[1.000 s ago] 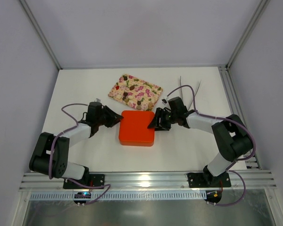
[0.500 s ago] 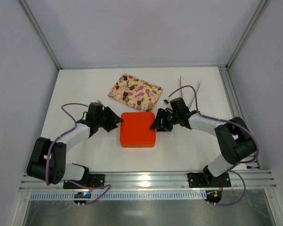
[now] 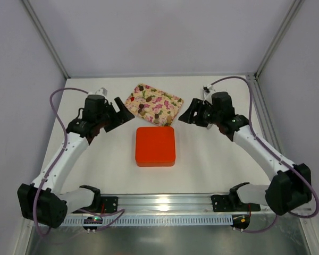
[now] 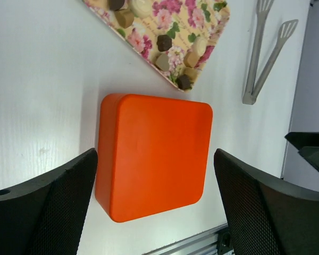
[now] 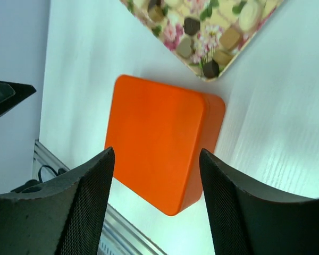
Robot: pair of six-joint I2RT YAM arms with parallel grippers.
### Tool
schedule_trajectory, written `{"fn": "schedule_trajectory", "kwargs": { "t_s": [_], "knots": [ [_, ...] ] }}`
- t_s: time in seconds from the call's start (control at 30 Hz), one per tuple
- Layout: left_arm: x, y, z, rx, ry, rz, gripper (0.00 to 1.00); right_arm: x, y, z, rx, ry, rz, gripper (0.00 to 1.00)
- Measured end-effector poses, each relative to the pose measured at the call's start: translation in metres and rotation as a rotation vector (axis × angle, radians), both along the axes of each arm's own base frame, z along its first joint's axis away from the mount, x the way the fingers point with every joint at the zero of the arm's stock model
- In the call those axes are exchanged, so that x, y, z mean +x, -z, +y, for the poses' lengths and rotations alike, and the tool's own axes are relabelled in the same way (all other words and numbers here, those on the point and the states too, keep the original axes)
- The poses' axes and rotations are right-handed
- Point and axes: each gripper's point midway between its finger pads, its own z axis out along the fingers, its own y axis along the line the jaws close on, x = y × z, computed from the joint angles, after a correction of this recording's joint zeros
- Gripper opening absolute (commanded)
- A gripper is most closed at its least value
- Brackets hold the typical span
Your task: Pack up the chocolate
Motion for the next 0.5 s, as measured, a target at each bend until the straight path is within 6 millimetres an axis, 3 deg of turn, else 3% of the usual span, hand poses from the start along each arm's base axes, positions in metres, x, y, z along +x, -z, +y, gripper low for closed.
{"fn": "schedule_trajectory", "kwargs": {
  "t_s": [0.13, 0.27, 0.4, 0.5],
  "knots": [
    [-0.014, -0.034, 0.006, 0.026, 0.035, -0.084, 0.90, -0.011, -0.050, -0.023, -0.006, 0.074, -0.152, 0.76],
    [-0.035, -0.055, 0.017, 0.062, 0.054, -0.147, 0.92, -0.029, -0.089, -0.050, -0.028, 0.162, -0.287, 0.84],
    [-0.053, -0.063, 0.027, 0.099, 0.064, -0.172, 0.92, -0.044, -0.111, -0.075, -0.055, 0.245, -0.373, 0.84],
    [-0.058, -0.060, 0.030, 0.117, 0.067, -0.162, 0.93, -0.049, -0.112, -0.086, -0.078, 0.284, -0.389, 0.84]
  ]
}}
